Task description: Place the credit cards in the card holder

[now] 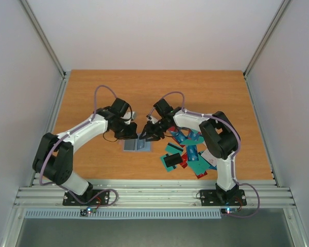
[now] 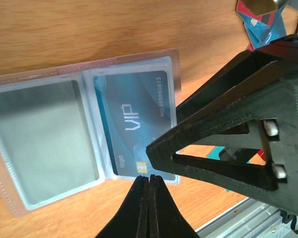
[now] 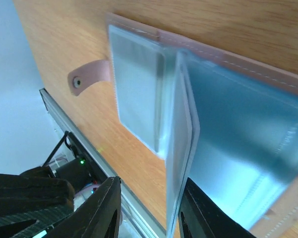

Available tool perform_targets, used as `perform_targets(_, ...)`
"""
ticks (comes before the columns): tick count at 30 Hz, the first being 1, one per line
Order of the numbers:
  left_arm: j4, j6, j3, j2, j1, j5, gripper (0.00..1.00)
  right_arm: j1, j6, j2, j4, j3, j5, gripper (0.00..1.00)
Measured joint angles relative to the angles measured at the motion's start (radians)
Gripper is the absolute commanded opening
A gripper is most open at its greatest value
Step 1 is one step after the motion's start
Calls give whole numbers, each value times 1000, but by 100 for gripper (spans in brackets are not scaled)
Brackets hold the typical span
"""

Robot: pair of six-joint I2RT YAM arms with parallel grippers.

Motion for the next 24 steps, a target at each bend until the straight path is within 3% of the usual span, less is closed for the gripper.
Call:
perform_targets(10,-58,-13,-47,-160,84,-26,1,42,18,23,-36,101,-1,33)
perform_targets(20,-136,-15,-96,-303,124,-52,2,122,15,214,-135,348,-6,33)
perform_targets(24,-175,-12,-96,-369,128,-75,3,133,-3,219,-203,413,-4,34)
